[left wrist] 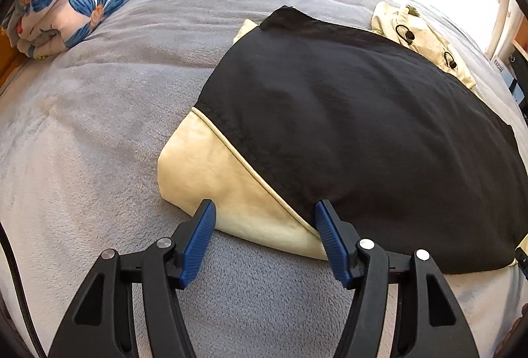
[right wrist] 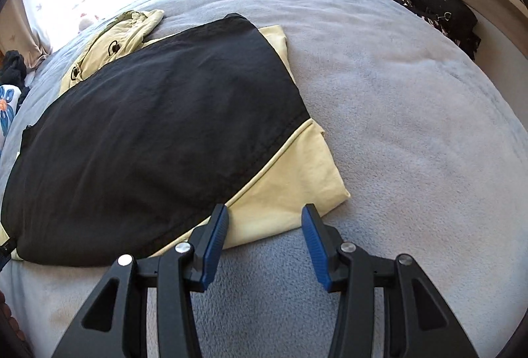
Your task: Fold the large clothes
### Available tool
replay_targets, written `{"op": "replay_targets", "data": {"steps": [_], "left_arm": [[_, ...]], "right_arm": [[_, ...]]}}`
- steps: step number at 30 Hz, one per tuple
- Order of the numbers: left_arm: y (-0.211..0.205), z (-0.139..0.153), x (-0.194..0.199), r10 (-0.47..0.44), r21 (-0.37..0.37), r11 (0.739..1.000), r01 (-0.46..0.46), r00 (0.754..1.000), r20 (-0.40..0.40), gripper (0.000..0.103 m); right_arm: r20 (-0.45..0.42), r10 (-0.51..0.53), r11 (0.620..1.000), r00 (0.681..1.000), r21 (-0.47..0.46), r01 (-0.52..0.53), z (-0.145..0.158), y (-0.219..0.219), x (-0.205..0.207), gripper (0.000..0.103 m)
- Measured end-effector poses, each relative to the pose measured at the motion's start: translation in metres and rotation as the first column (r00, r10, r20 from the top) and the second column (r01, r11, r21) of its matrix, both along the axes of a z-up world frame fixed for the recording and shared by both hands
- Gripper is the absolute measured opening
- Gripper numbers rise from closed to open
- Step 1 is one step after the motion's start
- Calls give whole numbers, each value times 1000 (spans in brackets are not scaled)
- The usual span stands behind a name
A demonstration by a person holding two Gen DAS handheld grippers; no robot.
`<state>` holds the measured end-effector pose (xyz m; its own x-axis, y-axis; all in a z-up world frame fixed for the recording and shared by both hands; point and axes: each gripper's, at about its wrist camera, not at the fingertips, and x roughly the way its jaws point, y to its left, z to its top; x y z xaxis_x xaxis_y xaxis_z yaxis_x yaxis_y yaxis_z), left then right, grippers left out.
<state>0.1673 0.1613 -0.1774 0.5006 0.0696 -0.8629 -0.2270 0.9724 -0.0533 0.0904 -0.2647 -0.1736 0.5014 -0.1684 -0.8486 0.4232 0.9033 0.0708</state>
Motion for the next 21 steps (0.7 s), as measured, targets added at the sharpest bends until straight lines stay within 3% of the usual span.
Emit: {"op": "replay_targets", "data": {"steps": [15,21], "left_arm": [[2,12,-1,-15,8,1000,16,999,-39,61],[-2,31,-1,-51,54,997,54,998,-46,61]], "right_arm": [[-43,-7,1000,999,24,8,9,1,2,47],[-5,57,998,998,38,-57,30,16,4,47]]}}
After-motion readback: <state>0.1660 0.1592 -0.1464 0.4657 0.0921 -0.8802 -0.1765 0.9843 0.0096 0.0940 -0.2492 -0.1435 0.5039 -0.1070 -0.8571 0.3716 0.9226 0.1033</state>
